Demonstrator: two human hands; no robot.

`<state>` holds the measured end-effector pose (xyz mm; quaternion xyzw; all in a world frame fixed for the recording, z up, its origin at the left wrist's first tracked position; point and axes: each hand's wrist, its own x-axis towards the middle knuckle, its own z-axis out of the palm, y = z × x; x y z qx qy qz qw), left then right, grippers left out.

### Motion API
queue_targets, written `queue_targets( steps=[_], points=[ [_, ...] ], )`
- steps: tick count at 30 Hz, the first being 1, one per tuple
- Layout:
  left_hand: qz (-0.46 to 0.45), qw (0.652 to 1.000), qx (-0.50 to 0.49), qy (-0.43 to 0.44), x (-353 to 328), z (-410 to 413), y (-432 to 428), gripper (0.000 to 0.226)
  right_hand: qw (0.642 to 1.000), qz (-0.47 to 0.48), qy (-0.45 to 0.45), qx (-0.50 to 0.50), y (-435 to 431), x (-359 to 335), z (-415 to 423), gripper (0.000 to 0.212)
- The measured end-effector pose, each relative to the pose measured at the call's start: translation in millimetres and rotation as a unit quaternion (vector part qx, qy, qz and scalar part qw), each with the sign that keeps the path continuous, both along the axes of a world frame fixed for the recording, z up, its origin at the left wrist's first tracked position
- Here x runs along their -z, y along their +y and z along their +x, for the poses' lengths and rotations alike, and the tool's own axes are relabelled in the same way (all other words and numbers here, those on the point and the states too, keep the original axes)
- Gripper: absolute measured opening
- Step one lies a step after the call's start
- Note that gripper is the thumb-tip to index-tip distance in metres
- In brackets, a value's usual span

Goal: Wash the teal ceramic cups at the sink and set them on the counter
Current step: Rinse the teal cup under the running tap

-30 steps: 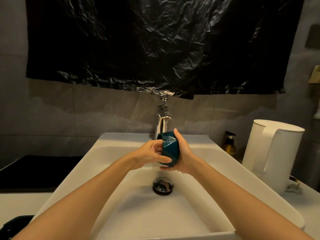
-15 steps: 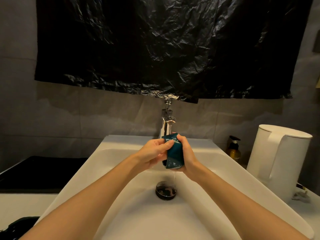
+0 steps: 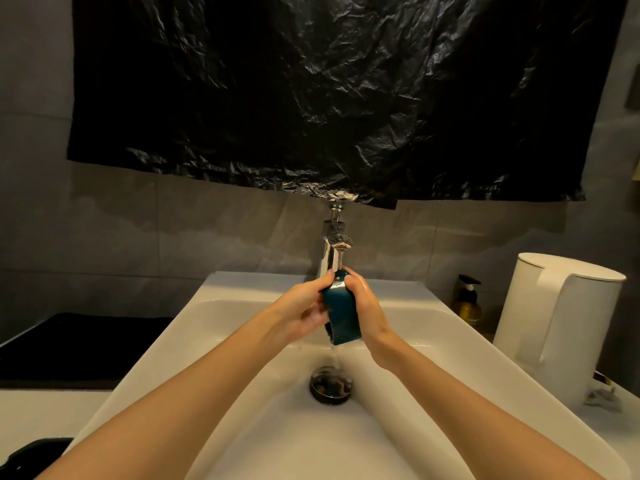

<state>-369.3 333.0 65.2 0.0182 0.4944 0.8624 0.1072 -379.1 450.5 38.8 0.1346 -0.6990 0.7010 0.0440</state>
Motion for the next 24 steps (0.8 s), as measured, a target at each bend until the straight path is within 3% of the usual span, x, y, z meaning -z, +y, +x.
queue_targets(
  steps=[4,8,11,16,21,24],
  points=[
    [-0.005,0.999,0.031,0.019,-4,4,1,0.014,0.998,-0.020,-0.058,-0.002,3,-2,0,0.040],
    [-0.040,0.998,0.007,0.039,0,0,-1,0.026,1.000,0.005,0.004,-0.019,0,0,1,0.031],
    [0.000,1.000,-0.029,0.002,1,-5,-3,0.032,0.998,0.020,0.043,-0.032,-4,0,1,0.025],
    [0.029,0.999,0.023,-0.003,-3,-2,-3,0.028,1.000,-0.003,0.015,-0.020,4,-4,0,0.031],
    [-0.132,0.986,0.064,0.076,9,-3,2,0.030,0.991,-0.028,-0.115,-0.060,11,-4,-3,0.031],
    [-0.177,0.975,0.083,0.108,14,-6,-2,0.031,0.986,-0.024,-0.150,-0.069,12,-6,-5,0.032]
  ],
)
